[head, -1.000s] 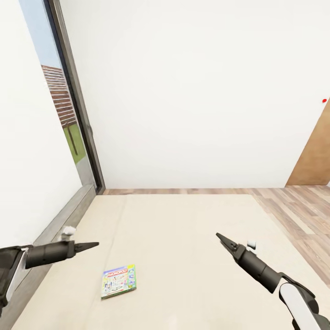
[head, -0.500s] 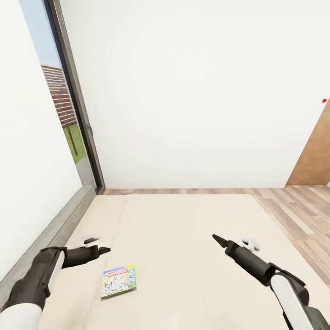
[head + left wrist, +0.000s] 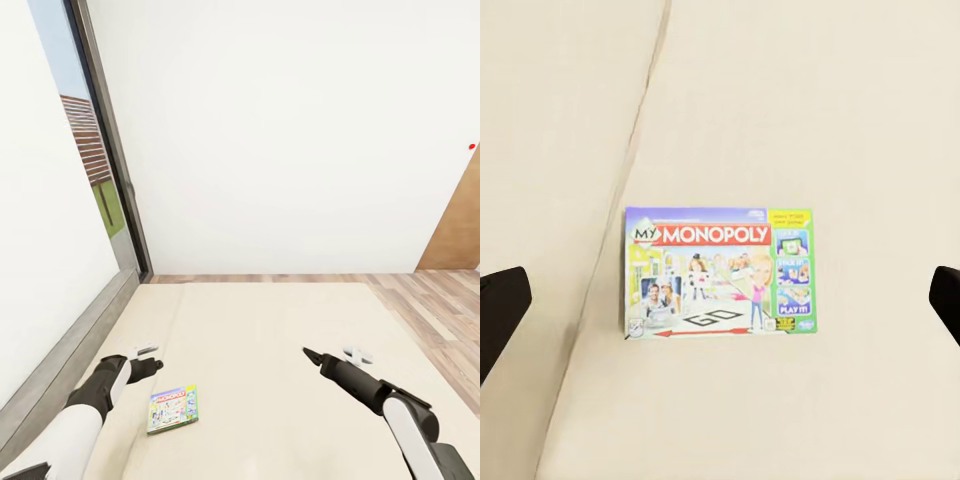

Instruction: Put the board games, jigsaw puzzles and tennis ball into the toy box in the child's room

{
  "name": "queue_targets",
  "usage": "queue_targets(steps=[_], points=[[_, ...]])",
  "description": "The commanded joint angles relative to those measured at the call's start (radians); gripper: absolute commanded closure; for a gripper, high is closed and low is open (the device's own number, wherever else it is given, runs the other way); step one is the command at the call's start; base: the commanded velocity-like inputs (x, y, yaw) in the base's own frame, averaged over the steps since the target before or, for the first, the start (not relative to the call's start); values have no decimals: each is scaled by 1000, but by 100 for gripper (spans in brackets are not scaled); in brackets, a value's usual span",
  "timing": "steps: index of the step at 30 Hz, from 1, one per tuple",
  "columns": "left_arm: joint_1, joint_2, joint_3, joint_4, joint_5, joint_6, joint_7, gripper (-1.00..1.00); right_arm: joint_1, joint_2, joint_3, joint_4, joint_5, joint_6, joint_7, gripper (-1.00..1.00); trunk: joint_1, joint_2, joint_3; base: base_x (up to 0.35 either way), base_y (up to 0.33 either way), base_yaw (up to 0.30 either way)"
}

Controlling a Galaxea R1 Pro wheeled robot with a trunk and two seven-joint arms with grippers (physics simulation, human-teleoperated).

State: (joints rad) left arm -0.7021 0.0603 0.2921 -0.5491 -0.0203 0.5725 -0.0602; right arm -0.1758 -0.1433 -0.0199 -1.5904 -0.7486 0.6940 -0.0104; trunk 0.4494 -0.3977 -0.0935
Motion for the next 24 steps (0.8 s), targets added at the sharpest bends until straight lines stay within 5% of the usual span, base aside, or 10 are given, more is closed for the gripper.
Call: queue_targets(steps=[1,5,14,18,24], points=[[-2,-2,5,1,-2,1,-3,-100,-1,0,-1,0,12,4,-6,-100,1,-2,-2,0,0,0],[-6,-8,4,9,-1,-14,4,-100,-7,30,0,29,126,-11,-42,-100,1,-2,-2,0,0,0],[-6,-8,1,11,-1,-18,4,-100,-17,105,13,91,301,-60,-106,-100,1,-2,-2,0,0,0],[-5,-8,0,11,-1,-19,4,-100,-17,116,26,108,351,-66,-117,-100,1,-2,-2,0,0,0],[-5,-10,2,11,-1,-19,3,-100,-17,122,102,115,385,-103,-126,-100,1,-2,-2,0,0,0]])
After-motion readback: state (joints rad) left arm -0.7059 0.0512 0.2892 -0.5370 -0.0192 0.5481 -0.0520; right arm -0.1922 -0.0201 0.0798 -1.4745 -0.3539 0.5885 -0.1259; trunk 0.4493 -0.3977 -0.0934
